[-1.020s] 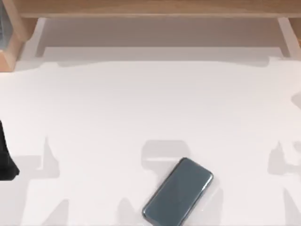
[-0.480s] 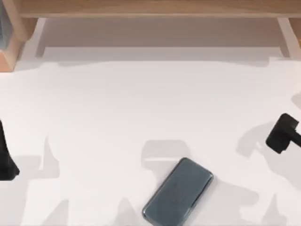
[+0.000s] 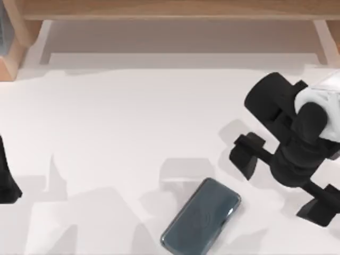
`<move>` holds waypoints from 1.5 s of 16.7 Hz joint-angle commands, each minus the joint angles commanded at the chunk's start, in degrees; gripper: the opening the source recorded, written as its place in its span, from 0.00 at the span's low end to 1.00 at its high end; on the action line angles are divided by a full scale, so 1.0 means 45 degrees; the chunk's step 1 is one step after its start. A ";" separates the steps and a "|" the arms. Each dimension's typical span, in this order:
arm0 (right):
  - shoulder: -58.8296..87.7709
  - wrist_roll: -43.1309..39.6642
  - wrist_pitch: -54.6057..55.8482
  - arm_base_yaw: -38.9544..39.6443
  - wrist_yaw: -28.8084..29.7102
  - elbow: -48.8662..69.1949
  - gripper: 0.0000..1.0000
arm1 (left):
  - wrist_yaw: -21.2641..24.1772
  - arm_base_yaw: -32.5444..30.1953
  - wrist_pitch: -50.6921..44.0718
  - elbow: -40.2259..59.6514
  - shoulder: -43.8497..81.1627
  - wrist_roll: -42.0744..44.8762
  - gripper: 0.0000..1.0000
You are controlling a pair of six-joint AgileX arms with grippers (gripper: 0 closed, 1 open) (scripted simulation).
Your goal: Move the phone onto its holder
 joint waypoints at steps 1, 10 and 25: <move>0.0587 0.0465 -0.0368 0.0423 0.0001 0.0603 1.00 | 0.0000 0.0000 0.0000 0.0000 0.0000 0.0000 1.00; 0.3256 0.2657 -0.2299 0.3292 -0.0084 0.4516 1.00 | 0.0000 0.0000 0.0000 0.0000 0.0000 0.0000 1.00; 0.4394 0.2735 -0.0014 0.3564 -0.0103 0.3601 1.00 | 0.0000 0.0000 0.0000 0.0000 0.0000 0.0000 1.00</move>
